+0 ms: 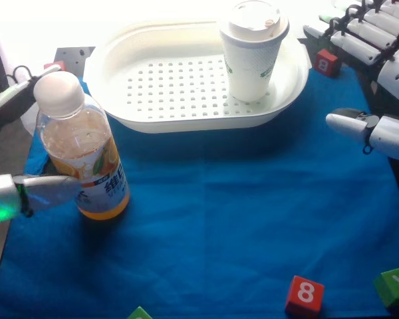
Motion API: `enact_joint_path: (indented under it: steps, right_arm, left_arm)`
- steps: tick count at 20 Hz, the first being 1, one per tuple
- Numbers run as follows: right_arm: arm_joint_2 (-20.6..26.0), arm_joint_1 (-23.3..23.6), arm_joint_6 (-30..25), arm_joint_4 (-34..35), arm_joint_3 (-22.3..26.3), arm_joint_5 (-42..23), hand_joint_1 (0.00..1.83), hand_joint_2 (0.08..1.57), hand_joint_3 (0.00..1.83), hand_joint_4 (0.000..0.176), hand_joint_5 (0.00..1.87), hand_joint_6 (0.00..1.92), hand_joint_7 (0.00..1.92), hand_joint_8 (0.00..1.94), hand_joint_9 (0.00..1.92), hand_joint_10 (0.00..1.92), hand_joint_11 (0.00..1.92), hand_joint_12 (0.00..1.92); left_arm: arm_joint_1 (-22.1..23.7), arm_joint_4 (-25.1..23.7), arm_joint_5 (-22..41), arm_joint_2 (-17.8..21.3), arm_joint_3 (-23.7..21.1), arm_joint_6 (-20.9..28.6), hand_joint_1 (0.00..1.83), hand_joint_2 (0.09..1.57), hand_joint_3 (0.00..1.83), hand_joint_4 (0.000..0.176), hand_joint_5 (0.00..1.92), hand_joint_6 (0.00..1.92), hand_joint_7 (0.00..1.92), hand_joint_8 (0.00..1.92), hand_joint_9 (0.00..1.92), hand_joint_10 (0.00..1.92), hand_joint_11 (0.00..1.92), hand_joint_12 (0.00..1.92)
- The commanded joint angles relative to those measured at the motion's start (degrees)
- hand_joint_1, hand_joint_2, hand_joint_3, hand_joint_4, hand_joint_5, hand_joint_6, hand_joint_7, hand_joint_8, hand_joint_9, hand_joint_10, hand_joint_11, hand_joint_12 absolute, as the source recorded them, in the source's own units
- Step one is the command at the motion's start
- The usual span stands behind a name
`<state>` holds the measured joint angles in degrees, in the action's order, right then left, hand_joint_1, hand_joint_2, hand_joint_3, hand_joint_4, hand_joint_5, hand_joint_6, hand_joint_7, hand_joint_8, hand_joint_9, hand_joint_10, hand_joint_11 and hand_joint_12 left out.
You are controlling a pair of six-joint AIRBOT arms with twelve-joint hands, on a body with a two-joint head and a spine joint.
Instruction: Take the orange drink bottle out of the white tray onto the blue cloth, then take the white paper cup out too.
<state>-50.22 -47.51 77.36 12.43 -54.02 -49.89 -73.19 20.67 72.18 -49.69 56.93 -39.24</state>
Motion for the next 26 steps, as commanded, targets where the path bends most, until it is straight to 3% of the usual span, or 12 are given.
enact_joint_path:
  steps: [1, 3, 6, 7, 9, 12, 13, 16, 18, 21, 23, 26]
  right_arm:
    - [0.1, 0.3, -0.2, -0.6, -0.1, -7.2, 0.34, 1.28, 0.00, 0.000, 0.00, 0.00, 0.00, 0.00, 0.00, 0.00, 0.00, 0.00]
    - [0.1, 0.3, -0.8, -1.0, -0.1, -7.2, 0.41, 1.27, 0.00, 0.000, 0.00, 0.00, 0.00, 0.00, 0.00, 0.00, 0.00, 0.00]
    - [0.1, 1.9, -1.1, -1.7, -0.9, -7.2, 0.46, 1.26, 0.00, 0.000, 0.00, 0.00, 0.00, 0.00, 0.00, 0.00, 0.00, 0.00]
    - [-0.4, 2.7, -1.3, -1.8, -1.7, -7.2, 0.45, 1.27, 0.00, 0.000, 0.00, 0.00, 0.00, 0.00, 0.00, 0.00, 0.00, 0.00]
    - [-2.8, 5.5, -1.7, -2.2, -4.1, -6.1, 0.50, 1.28, 0.00, 0.041, 0.00, 0.00, 0.00, 0.00, 0.00, 0.00, 0.00, 0.00]
    - [-9.0, 12.8, -1.7, -3.9, -10.3, 1.2, 0.50, 1.27, 0.00, 0.044, 0.00, 0.00, 0.00, 0.00, 0.00, 0.00, 0.00, 0.00]
    - [-10.5, 13.5, -1.7, -3.9, -11.8, 2.6, 0.50, 1.27, 0.00, 0.073, 0.00, 0.00, 0.00, 0.00, 0.00, 0.00, 0.00, 0.00]
    - [-16.6, 17.0, -1.7, -3.9, -18.5, 8.0, 0.57, 1.23, 0.00, 0.058, 0.00, 0.00, 0.00, 0.00, 0.00, 0.00, 0.00, 0.00]
    - [-20.3, 18.4, -1.7, -3.8, -22.7, 11.6, 0.54, 1.22, 0.00, 0.032, 0.00, 0.00, 0.00, 0.00, 0.00, 0.00, 0.00, 0.00]
    - [-24.4, 19.6, -1.7, -3.3, -27.5, 14.8, 0.52, 1.19, 0.00, 0.010, 0.00, 0.00, 0.00, 0.00, 0.00, 0.00, 0.00, 0.00]
    - [-26.3, 20.2, -1.7, -2.7, -29.7, 16.1, 0.48, 1.19, 0.00, 0.041, 0.00, 0.00, 0.00, 0.00, 0.00, 0.00, 0.00, 0.00]
    - [-28.4, 20.3, -1.7, -0.5, -32.7, 16.8, 0.58, 1.17, 0.00, 0.023, 0.00, 0.00, 0.00, 0.00, 0.00, 0.00, 0.00, 0.00]
  left_arm:
    - [0.1, 0.9, 9.1, 0.7, -0.1, 0.1, 0.60, 0.89, 0.00, 0.176, 0.00, 0.00, 0.00, 0.00, 0.00, 0.00, 0.00, 0.00]
    - [-1.1, 2.9, 12.1, 2.4, -1.3, -1.7, 0.63, 0.90, 0.00, 0.176, 0.00, 0.00, 0.00, 0.00, 0.00, 0.00, 0.00, 0.00]
    - [-1.5, 5.3, 14.7, 4.5, -2.5, -5.4, 0.78, 1.09, 0.02, 0.092, 0.04, 0.00, 0.00, 0.00, 0.00, 0.00, 0.04, 0.04]
    - [-1.5, 5.8, 14.8, 4.6, -2.5, -6.0, 0.82, 1.14, 0.00, 0.136, 0.07, 0.01, 0.00, 0.00, 0.00, 0.00, 0.01, 0.15]
    - [-1.4, 6.9, 15.0, 4.6, -2.2, -6.8, 0.79, 1.18, 0.01, 0.130, 0.07, 0.00, 0.00, 0.00, 0.00, 0.00, 0.00, 0.29]
    - [-1.4, 7.2, 15.0, 4.4, -1.8, -6.8, 0.74, 1.17, 0.00, 0.113, 0.08, 0.00, 0.00, 0.00, 0.00, 0.00, 0.00, 0.26]
    - [-1.4, 7.1, 14.7, 4.3, -1.6, -6.8, 0.78, 1.16, 0.00, 0.110, 0.08, 0.00, 0.00, 0.00, 0.00, 0.00, 0.00, 0.17]
    - [-1.0, 7.0, 14.6, 4.0, -1.3, -6.8, 0.76, 1.15, 0.00, 0.128, 0.06, 0.00, 0.00, 0.00, 0.00, 0.00, 0.00, 0.09]
    - [-1.0, 7.2, 14.8, 3.8, -1.3, -6.8, 0.77, 1.15, 0.00, 0.120, 0.08, 0.02, 0.00, 0.00, 0.00, 0.00, 0.00, 0.38]
    - [-1.0, 7.3, 14.9, 3.6, -1.3, -6.8, 0.81, 1.14, 0.00, 0.109, 0.10, 0.00, 0.00, 0.00, 0.00, 0.00, 0.00, 0.26]
    - [-1.0, 7.3, 15.2, 3.6, -1.3, -6.8, 0.82, 1.15, 0.00, 0.089, 0.09, 0.00, 0.00, 0.00, 0.00, 0.00, 0.00, 0.24]
    - [-1.0, 7.2, 14.8, 3.5, -1.2, -6.8, 0.86, 1.14, 0.00, 0.097, 0.09, 0.00, 0.00, 0.00, 0.00, 0.00, 0.00, 0.33]
